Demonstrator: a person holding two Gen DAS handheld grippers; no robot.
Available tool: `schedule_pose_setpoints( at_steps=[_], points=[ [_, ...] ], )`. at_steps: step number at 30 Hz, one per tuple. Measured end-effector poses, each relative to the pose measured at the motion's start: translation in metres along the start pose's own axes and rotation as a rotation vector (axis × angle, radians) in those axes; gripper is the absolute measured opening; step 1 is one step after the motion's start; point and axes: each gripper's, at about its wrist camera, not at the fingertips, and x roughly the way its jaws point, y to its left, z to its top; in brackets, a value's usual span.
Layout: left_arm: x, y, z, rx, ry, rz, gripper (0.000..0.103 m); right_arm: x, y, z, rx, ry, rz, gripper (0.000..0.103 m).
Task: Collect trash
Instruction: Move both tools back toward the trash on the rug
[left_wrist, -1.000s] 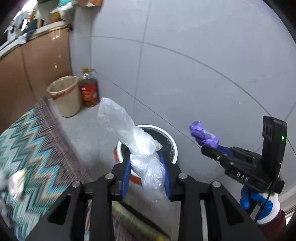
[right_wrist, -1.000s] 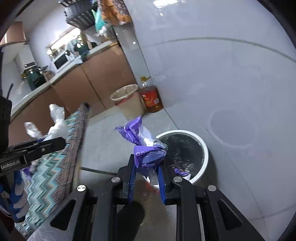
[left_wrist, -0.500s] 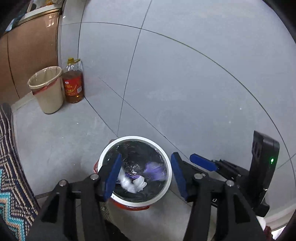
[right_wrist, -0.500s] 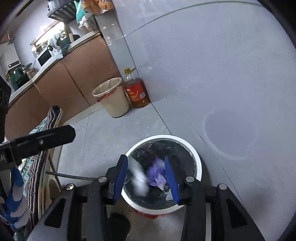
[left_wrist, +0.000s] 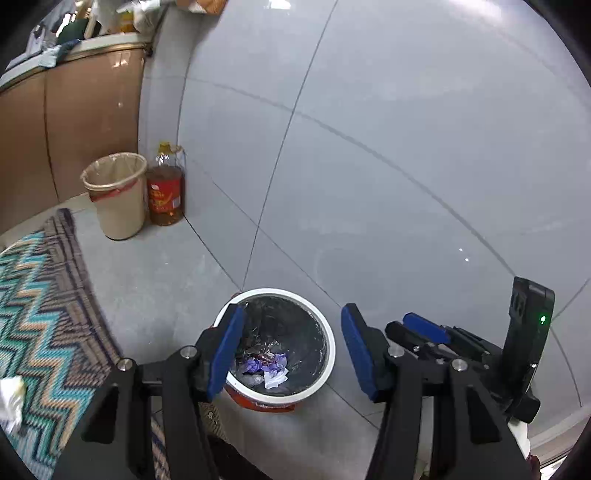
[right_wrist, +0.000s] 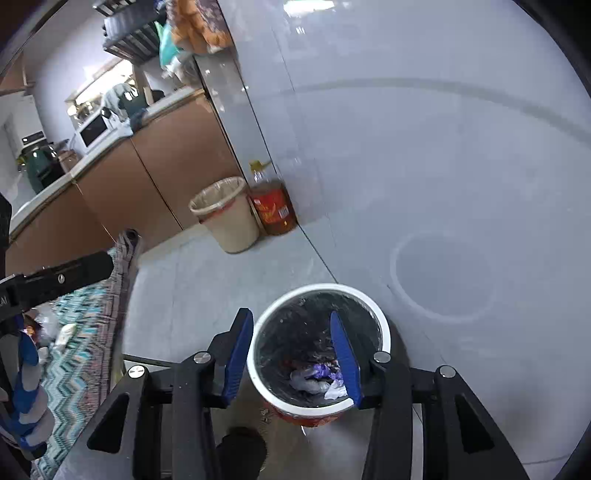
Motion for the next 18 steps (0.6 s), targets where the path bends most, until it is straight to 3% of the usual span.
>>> schedule_pose_setpoints(
  at_steps=[9,18],
  points=[
    [-0.103,0.009,-0.030,0.025,-0.075,0.056,0.054,-0.077,0.051,-0.003,-0.071,-0.100,0.027,0.045],
    [-0.196,0.035,-0.070,0.000,-0.171,0.132,0.054,-0.127,0.119,-0.010,-0.160,-0.165,0.083,0.045]
  ],
)
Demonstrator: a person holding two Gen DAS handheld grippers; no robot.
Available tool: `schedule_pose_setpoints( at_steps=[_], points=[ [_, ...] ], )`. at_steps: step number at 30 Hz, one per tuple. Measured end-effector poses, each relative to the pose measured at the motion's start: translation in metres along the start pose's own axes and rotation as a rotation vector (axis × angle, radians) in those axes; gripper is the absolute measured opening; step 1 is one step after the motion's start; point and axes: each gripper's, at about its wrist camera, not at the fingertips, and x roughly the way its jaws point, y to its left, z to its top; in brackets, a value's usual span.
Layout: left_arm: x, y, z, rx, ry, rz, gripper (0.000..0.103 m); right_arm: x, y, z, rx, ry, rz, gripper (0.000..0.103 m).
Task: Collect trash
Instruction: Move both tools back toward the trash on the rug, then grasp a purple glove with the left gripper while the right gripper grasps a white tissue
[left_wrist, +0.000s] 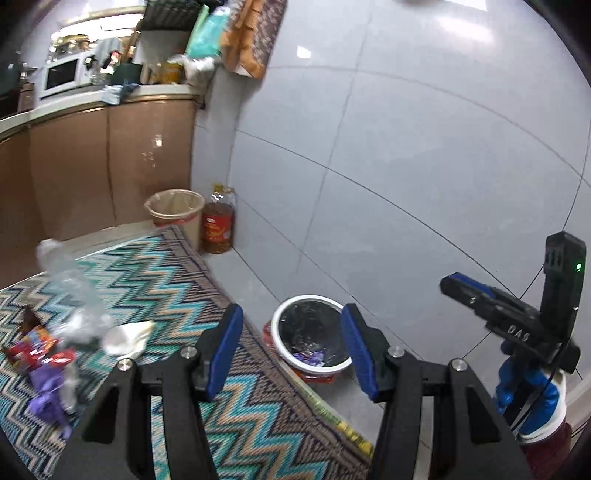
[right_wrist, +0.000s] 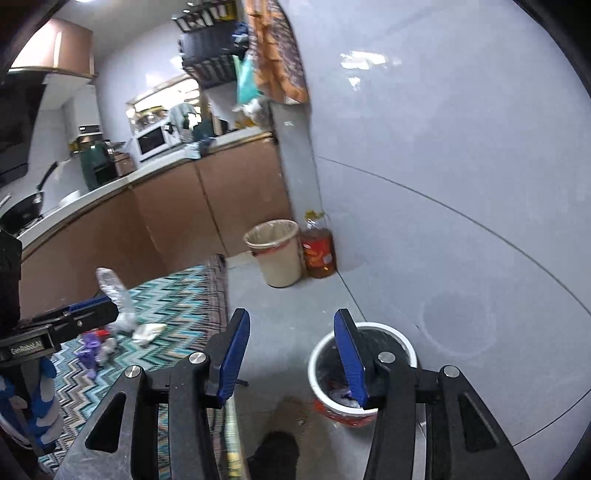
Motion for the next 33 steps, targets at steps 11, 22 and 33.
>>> schedule_pose_setpoints(
  at_steps=[11,22,33],
  points=[
    [-0.093,0.071,-0.038,-0.087,-0.131,0.116,0.054,-0.028,0.087,0.005,-0.120,-0.033,0.103,0.047],
    [-0.127,0.160,-0.096,-0.162,-0.110,0.265,0.054,0.010,0.147,0.001,-0.196,0.033,0.200,0.049],
    [-0.089,0.216,-0.119,-0.176,0.003,0.306,0.054,0.090,0.180,-0.022,-0.236,0.180,0.255,0.049]
  ],
)
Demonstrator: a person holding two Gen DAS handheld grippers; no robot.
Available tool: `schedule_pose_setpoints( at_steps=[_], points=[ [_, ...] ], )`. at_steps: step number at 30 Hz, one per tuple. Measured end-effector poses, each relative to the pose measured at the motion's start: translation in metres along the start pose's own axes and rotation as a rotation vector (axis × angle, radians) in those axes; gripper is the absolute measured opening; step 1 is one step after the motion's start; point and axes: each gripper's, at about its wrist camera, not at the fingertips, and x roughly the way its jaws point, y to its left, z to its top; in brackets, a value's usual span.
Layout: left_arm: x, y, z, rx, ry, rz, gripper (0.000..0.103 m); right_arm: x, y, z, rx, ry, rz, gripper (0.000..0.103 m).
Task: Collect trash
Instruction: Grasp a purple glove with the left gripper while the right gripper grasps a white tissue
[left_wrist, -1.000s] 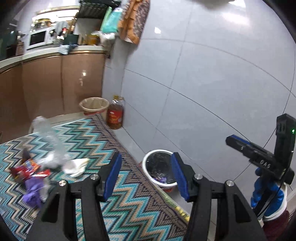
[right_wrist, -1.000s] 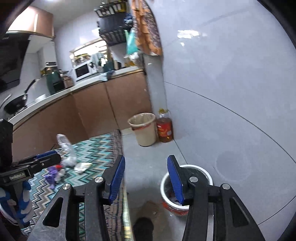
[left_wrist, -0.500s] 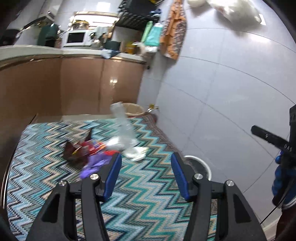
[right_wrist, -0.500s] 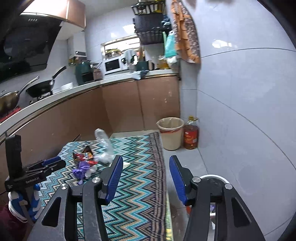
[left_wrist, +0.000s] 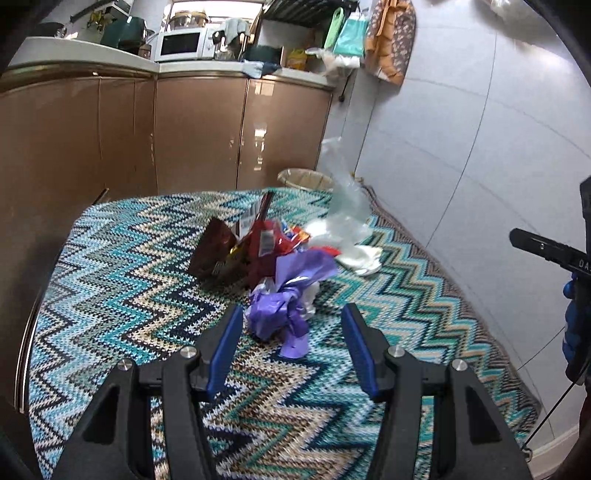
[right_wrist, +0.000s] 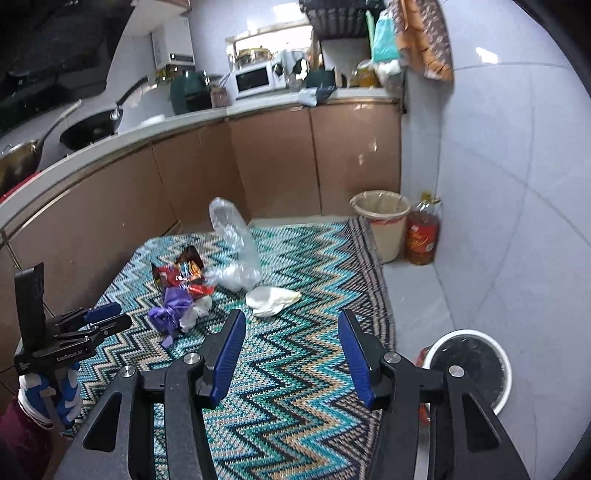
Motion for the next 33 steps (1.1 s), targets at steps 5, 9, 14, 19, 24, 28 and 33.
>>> schedule_pose_setpoints(
  at_steps=[5,9,14,19,24,28,33],
  points=[
    [0.026,0.002,0.003,0.003,0.027,-0.007,0.053,0.041,0.000,0.001,-0.008,0.062,0.028,0.049],
    [0.045,0.009,0.006,-0.014,0.040,0.000,0.052,0.072,0.001,0.004,-0.017,0.101,0.051,0.049],
    [0.065,0.017,0.004,-0.032,0.074,-0.007,0.037,0.110,0.006,0.004,-0.046,0.159,0.068,0.049],
    [0.074,0.022,0.002,-0.054,0.077,-0.037,0.030,0.146,0.009,0.006,-0.077,0.199,0.072,0.049],
    [0.074,0.026,0.000,-0.062,0.070,-0.052,0.028,0.170,0.017,0.009,-0.102,0.219,0.088,0.049],
    [0.072,0.027,-0.002,-0.061,0.067,-0.055,0.028,0.185,0.025,0.011,-0.124,0.229,0.096,0.049],
    [0.068,0.026,-0.001,-0.059,0.060,-0.056,0.027,0.208,0.030,0.003,-0.158,0.270,0.057,0.033]
  ],
)
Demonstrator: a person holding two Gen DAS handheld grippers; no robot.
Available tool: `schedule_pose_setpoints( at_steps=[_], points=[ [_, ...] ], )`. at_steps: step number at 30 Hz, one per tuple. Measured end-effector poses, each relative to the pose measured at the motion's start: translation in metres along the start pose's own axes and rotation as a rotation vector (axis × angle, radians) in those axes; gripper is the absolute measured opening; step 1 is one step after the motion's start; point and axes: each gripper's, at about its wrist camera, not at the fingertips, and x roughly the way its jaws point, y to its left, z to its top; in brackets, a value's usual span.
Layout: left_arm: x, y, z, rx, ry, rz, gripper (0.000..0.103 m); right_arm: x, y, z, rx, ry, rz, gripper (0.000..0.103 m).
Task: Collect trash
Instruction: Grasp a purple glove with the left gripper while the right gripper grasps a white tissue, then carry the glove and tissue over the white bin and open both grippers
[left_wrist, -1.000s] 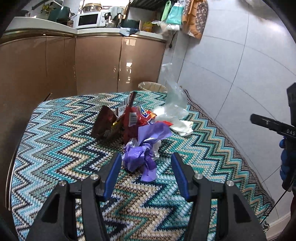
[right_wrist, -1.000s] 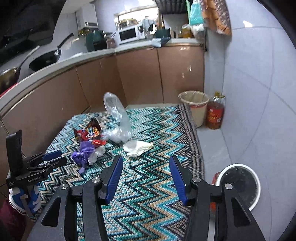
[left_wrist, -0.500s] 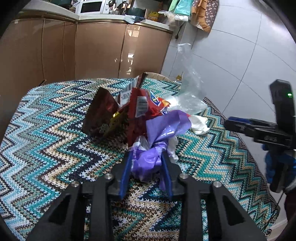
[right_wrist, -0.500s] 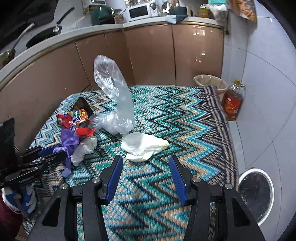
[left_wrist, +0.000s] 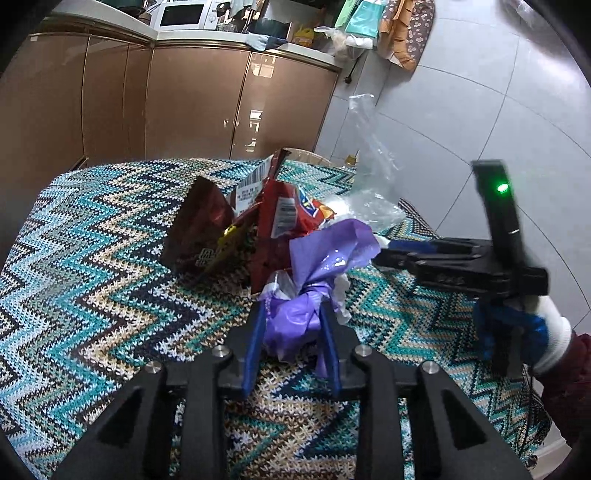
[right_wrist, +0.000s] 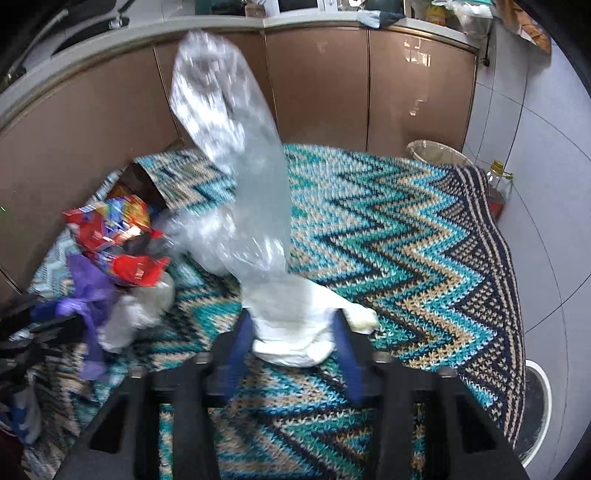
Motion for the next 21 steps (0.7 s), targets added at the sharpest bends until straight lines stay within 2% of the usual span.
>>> schedule_pose_setpoints(
  at_steps=[7,15,21],
  points=[
    [-0.022,-0.012,-0.003,0.018,-0.024,-0.003,0.026,-0.006,0.000,-0.006,0.003,-0.018,-0.022,0.012],
    [-0.066,-0.019,-0.007,0.041,-0.076,0.009,0.026,-0.049,0.004,-0.028,0.008,-0.058,-0.013,0.011],
    [-0.105,-0.025,-0.008,0.042,-0.134,0.028,0.026,-0.103,0.008,-0.050,0.039,-0.130,0.013,0.011]
  ],
)
